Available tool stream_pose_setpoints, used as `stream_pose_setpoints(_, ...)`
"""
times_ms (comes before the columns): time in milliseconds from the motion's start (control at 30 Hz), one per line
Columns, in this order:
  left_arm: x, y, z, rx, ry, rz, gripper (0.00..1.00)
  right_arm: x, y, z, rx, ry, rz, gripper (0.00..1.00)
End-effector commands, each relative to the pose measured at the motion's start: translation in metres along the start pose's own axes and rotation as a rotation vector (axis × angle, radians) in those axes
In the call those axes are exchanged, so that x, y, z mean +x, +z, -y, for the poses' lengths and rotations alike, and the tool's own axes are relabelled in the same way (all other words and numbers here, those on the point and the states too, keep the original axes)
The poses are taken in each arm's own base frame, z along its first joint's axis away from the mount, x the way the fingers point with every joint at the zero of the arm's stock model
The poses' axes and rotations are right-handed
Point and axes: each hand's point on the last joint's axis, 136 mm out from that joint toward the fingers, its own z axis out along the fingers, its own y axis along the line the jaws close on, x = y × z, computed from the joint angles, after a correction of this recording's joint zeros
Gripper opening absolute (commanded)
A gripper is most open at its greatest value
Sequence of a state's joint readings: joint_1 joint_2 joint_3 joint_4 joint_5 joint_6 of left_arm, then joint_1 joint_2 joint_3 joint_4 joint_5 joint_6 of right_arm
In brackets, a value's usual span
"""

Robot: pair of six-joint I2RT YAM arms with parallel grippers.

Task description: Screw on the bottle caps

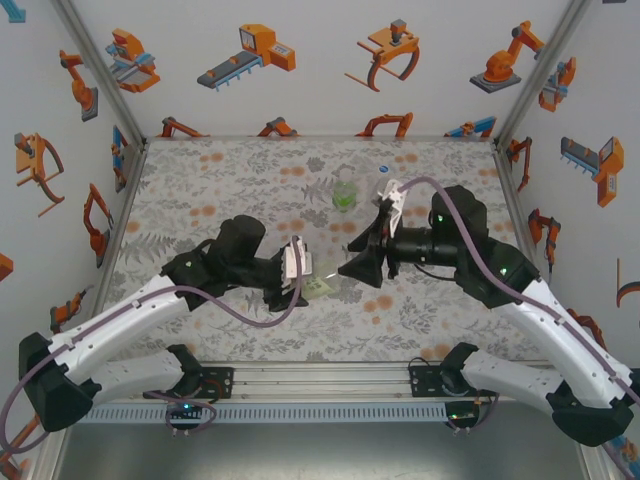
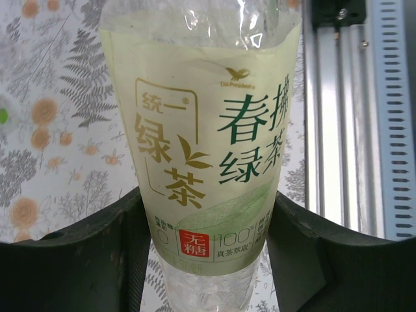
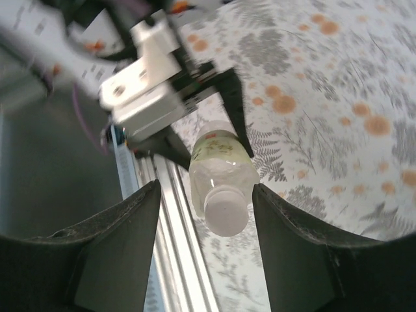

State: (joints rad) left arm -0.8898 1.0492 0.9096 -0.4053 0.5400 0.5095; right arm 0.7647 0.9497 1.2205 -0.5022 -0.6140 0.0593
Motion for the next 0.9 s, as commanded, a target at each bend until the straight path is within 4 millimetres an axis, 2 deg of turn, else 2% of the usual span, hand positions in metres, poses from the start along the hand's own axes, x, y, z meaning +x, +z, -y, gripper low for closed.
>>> stream_pose_setpoints(0,-0.016,-0.009,0.023,0.105,0.051,0.078,0.00,0.010,-0.007,-0.042,-0.240,-0.315,-0.014,0.56)
stream_pose_setpoints(100,-0.018,-0.010,0.028,0.134,0.055,0.090,0.00,0.015,-0.004,-0.035,-0.211,-0.342,-0.050,0.55)
stream_pose_setpoints(300,-0.022,-0.012,0.031,0.152,0.063,0.107,0.00,0.022,0.000,-0.032,-0.214,-0.336,-0.059,0.49)
stream_pose_setpoints(633,-0.022,-0.012,0.028,0.139,0.058,0.100,0.00,0.023,-0.001,-0.031,-0.191,-0.307,-0.049,0.26)
stream_pose_setpoints(800,-0.021,-0.011,0.013,0.053,0.041,0.080,0.00,0.018,0.008,-0.008,-0.074,-0.155,-0.026,0.13)
stream_pose_setpoints(867,-0.017,-0.009,0.001,-0.012,0.025,0.058,0.00,0.015,0.013,0.009,0.006,-0.015,-0.001,0.08)
